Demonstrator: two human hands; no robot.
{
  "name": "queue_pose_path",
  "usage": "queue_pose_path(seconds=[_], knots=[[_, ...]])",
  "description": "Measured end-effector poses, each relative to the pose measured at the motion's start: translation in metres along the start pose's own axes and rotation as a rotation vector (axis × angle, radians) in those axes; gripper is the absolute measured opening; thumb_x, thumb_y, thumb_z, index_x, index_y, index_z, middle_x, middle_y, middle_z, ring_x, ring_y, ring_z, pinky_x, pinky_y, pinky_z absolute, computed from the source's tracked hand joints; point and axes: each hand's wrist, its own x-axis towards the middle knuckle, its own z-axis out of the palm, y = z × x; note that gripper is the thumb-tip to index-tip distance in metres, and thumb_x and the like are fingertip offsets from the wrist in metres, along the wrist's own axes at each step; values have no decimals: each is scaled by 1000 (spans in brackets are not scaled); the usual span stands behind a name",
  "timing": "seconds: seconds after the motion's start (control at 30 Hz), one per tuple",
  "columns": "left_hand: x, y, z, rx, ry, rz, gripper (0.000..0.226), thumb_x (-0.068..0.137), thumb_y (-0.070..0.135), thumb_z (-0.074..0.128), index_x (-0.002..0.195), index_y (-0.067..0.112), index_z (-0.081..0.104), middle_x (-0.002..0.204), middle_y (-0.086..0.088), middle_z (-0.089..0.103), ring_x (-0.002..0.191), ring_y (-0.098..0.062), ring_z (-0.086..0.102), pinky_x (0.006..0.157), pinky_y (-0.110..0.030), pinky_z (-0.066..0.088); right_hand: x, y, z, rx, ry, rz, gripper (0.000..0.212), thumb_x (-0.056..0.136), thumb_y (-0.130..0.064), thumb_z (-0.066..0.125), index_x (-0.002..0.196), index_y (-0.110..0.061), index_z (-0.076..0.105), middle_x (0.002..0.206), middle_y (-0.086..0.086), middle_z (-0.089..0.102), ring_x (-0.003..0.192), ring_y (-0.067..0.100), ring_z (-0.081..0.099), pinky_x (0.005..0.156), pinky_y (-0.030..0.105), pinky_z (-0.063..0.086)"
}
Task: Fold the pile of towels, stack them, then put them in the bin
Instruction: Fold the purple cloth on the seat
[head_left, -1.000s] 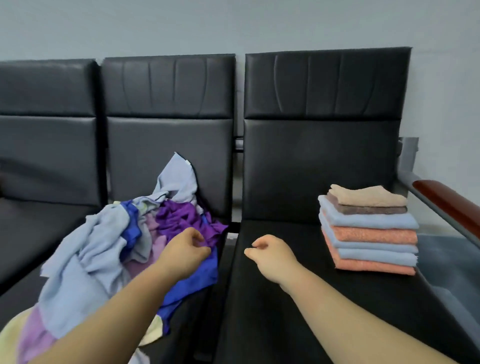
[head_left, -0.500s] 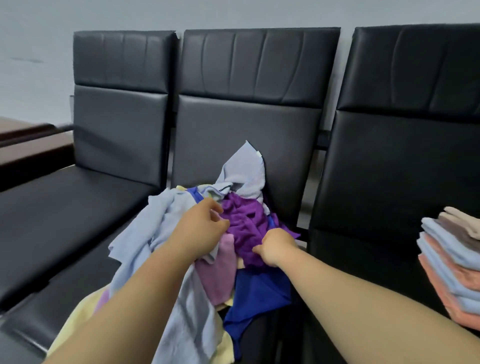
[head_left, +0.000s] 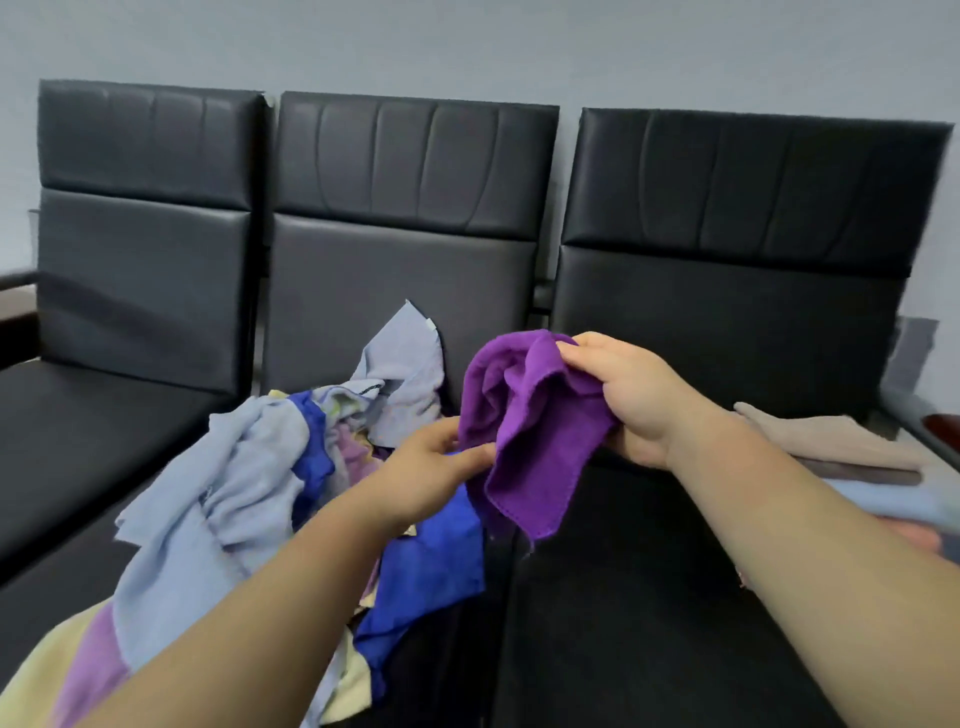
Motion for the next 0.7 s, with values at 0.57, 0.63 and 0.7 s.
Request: queue_pose_path(seconds=[0.57, 0.63, 0.7], knots=[[-23, -2, 186, 261, -219, -326, 64, 84, 26, 79, 138, 23, 46, 116, -8, 62, 93, -21, 65, 75, -36, 53, -149, 134, -170, 196, 334, 466, 22, 97, -3, 66, 118, -7, 69, 87, 11, 74, 78, 17, 68, 67, 27, 56], [-26, -4, 195, 382, -253, -226, 60, 81, 44, 80, 133, 29, 53, 128, -1, 54, 115, -16, 59, 95, -32, 50, -153, 149, -173, 266, 347, 465, 22, 95, 3, 65, 116, -6, 67, 82, 10, 73, 74, 17, 67, 64, 27, 53], [-29, -4, 202, 387, -322, -210, 54, 77, 52, 80, 122, 30, 59, 123, 3, 61, 111, -12, 62, 100, -34, 51, -150, 155, -172, 301, 335, 442, 20, 96, 5, 64, 110, -7, 68, 82, 10, 74, 76, 18, 68, 68, 28, 53]])
